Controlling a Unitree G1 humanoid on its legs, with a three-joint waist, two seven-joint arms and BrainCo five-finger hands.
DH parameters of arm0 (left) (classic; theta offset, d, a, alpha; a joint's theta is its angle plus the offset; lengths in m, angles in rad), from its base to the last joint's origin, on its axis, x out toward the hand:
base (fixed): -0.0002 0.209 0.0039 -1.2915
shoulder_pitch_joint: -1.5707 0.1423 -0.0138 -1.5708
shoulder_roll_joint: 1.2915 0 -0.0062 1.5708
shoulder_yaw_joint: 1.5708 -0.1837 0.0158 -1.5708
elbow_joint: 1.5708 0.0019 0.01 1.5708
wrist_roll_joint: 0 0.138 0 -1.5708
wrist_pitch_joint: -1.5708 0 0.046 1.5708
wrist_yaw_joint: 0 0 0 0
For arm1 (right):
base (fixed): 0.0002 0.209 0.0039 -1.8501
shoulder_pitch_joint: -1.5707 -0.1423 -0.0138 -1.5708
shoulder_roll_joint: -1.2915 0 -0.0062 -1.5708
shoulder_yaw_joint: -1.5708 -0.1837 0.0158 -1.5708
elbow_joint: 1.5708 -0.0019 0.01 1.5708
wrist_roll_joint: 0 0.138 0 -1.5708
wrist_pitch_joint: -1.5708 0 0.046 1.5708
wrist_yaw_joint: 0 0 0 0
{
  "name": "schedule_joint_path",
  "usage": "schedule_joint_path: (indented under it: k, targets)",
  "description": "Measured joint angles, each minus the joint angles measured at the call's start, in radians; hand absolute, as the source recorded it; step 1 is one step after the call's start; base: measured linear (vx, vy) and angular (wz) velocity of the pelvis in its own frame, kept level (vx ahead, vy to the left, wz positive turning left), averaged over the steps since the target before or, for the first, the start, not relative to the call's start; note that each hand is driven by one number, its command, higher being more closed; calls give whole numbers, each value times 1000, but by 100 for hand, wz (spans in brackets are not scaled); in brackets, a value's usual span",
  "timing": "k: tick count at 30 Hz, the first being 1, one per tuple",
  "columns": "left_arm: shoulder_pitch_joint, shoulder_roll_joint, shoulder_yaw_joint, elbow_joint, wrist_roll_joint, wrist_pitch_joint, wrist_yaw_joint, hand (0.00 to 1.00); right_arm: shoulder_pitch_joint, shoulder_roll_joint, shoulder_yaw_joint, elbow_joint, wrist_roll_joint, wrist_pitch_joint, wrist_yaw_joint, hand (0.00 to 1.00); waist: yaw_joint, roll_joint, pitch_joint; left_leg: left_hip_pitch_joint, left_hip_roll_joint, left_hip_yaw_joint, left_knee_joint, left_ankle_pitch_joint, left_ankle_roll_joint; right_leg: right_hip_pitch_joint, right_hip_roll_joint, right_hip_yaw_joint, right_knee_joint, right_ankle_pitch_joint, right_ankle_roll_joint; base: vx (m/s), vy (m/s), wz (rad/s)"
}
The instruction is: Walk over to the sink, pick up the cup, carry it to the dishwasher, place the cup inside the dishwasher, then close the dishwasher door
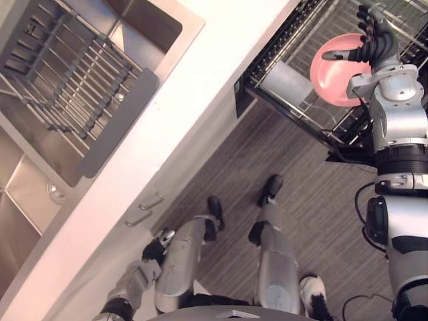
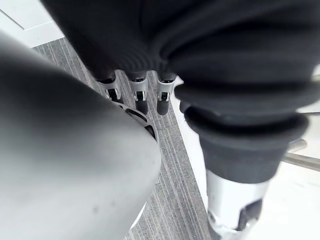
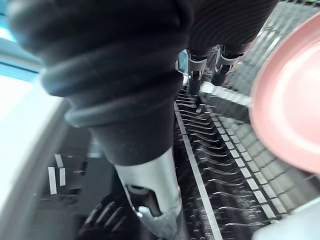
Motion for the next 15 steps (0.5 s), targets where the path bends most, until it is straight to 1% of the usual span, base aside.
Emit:
schedule_joint_path:
  k: [1, 2, 4, 5, 7, 9, 10, 11, 13, 14, 15]
  targets:
    - [12, -1, 6, -10, 8, 4, 6, 0, 12, 18, -32, -22, 18, -2, -6, 0, -4, -1, 0, 25, 0, 0, -11, 1, -2, 21, 0, -3, 0, -8, 4, 5, 103, 9]
    - [31, -6, 27, -15, 18, 7, 11, 0, 41, 37, -79, -47, 49, -8, -45, 0, -14, -1, 1, 68, 1, -8, -26, 3, -5, 62, 2, -15, 0, -15, 4, 13, 101, 14]
    - [52, -13, 47, -15, 28, 8, 12, 0, 74, 44, -133, -69, 71, -12, -87, 0, -23, -5, -2, 111, 2, -14, -42, 4, -9, 102, 6, -22, 0, -24, 7, 39, 85, 9]
    - [75, -16, 77, -13, 33, 7, 13, 0, 103, 53, -185, -79, 88, -12, -146, 0, -25, -17, -28, 131, 4, -14, -51, 3, -14, 117, 9, -22, 0, -29, 14, 78, 102, -3]
    - [96, -16, 92, -12, 51, 7, 13, 0, 136, 60, -235, -89, 115, -12, -216, 0, -32, -32, -55, 154, 6, -13, -68, 5, -17, 130, 14, -22, 0, -28, 20, 89, 88, -5]
    - [119, -15, 125, 3, 71, 5, 13, 0, 194, 60, -313, -86, 158, -11, -306, 0, -43, -53, -92, 208, 11, -7, -94, 2, -24, 168, 23, -17, 0, -41, 27, 92, 82, -11]
    - [125, -15, 130, 9, 74, 4, 12, 0, 203, 60, -330, -76, 179, -10, -323, 0, -47, -58, -100, 223, 11, -4, -102, 2, -24, 177, 24, -15, 0, -43, 28, 95, 120, -27]
    - [145, -15, 147, 35, 91, -2, 11, 0, 213, 57, -371, -17, 237, -8, -358, 0, -50, -71, -130, 249, 12, 15, -121, 2, -26, 184, 25, 0, 0, -46, 28, 75, 107, -29]
    - [163, -15, 153, 53, 95, -7, 11, 0, 226, 53, -397, 42, 291, -4, -381, 0, -60, -79, -146, 262, 11, 25, -133, 2, -27, 187, 25, 6, 0, -48, 30, 44, 87, -21]
    - [165, -13, 153, 74, 95, -11, 11, 0, 242, 51, -420, 82, 324, 2, -393, 100, -69, -79, -146, 268, 11, 28, -135, 2, -27, 192, 24, 6, 0, -51, 29, 9, 59, -6]
    - [168, -12, 152, 78, 95, -13, 11, 0, 248, 51, -425, 105, 342, 4, -399, 100, -73, -79, -146, 268, 11, 31, -139, 2, -27, 191, 24, 6, 0, -53, 28, -16, 64, -10]
